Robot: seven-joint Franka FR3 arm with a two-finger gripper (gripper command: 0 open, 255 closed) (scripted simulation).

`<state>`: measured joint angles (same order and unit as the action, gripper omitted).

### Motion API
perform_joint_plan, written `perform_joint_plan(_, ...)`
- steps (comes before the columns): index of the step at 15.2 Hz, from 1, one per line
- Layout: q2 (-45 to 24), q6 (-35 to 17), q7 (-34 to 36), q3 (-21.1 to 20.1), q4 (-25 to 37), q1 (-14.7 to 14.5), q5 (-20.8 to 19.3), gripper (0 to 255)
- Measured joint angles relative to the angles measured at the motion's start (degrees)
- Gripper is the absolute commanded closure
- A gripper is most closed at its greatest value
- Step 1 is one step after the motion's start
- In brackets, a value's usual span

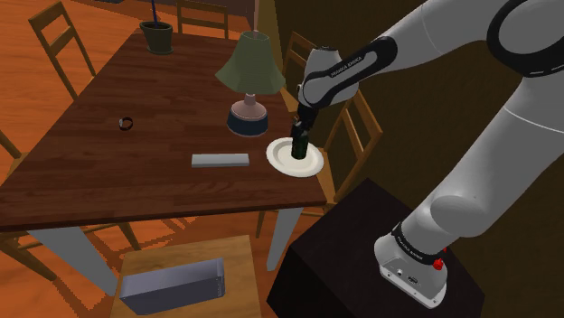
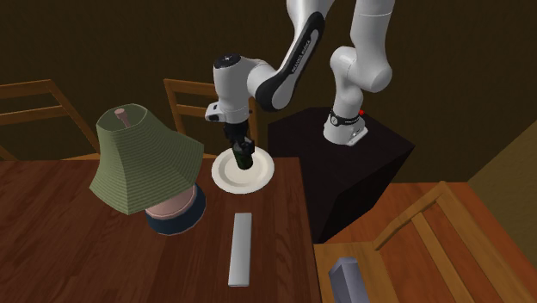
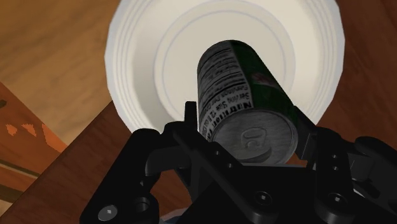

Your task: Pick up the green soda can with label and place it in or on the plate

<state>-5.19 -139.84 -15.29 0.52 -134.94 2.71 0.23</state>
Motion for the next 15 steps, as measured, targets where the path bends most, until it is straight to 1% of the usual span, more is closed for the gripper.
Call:
perform_joint_plan(4, -0.2, -0.2, 0.0, 0.0, 0.0, 0.0, 0.0, 255)
perform_joint_plan(5, -0.2, -0.2, 0.0, 0.0, 0.0, 0.0, 0.0, 0)
perform_joint_plan(11, -0.2, -0.2, 0.0, 0.0, 0.0, 0.0, 0.0, 0)
perform_joint_plan(13, 1.5, 1.9, -0.2, 0.1, 0.4, 0.1, 0.0, 0)
perform_joint_plan(15, 4.1, 5.4, -0.1, 0.1, 1.5, 0.1, -0.1, 0)
